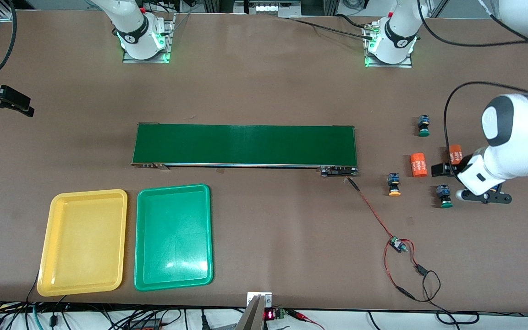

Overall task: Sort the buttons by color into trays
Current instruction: 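Reach the left gripper down to the green-capped button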

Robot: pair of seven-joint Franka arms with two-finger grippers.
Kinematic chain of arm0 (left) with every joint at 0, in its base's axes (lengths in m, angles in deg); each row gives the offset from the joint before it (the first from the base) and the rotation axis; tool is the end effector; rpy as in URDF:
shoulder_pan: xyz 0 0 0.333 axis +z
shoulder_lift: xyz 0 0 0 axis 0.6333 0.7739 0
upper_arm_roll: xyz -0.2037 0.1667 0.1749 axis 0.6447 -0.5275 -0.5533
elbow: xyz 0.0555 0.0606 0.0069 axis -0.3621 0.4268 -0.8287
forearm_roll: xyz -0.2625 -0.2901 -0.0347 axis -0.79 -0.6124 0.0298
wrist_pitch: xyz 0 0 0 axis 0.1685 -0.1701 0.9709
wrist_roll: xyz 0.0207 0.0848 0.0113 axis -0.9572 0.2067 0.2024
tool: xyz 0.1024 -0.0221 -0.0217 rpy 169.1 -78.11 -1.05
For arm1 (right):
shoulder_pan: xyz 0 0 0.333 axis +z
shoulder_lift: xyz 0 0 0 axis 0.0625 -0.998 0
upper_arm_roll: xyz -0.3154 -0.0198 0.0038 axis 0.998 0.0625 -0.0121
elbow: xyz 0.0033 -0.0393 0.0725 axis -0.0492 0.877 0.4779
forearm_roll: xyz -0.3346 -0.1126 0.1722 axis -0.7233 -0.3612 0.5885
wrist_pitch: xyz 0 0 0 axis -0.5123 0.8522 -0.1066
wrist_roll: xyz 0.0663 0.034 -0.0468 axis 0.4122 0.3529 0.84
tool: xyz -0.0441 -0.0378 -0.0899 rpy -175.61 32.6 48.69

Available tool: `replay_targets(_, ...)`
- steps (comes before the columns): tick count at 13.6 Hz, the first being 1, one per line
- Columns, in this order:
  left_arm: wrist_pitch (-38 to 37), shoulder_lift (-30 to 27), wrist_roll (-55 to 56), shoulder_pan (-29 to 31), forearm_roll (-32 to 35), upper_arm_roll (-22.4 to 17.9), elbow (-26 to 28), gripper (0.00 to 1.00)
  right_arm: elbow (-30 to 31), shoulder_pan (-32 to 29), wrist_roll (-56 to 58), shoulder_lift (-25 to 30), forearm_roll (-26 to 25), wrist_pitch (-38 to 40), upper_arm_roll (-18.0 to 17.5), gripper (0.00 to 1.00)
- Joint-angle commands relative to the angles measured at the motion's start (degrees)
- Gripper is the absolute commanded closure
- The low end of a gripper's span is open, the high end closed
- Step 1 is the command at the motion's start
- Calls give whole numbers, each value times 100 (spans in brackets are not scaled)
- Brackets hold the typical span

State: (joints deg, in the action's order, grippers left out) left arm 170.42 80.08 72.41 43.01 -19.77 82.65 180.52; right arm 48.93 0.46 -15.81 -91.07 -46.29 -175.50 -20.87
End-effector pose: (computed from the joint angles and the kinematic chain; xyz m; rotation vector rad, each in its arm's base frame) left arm 0.6356 0.0578 0.3156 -3.1300 0.0790 0.1660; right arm 0.5606 -0.0392 0.6051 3.0955 -0.0337 -0.0716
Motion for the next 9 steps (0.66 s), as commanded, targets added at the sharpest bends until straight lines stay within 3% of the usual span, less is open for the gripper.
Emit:
replay_targets(1,1155,505,-37,145,197,32,245,0,156,-18,19,141,72,-82,-12,0)
replay_targets(3,1974,655,-89,242,277,32,561,0,182,-44,19,141,81,-100,-4,0)
replay_targets(9,2425,1033,-362,541,277,41,607,0,209,-88,19,141,81,-179,-4,0)
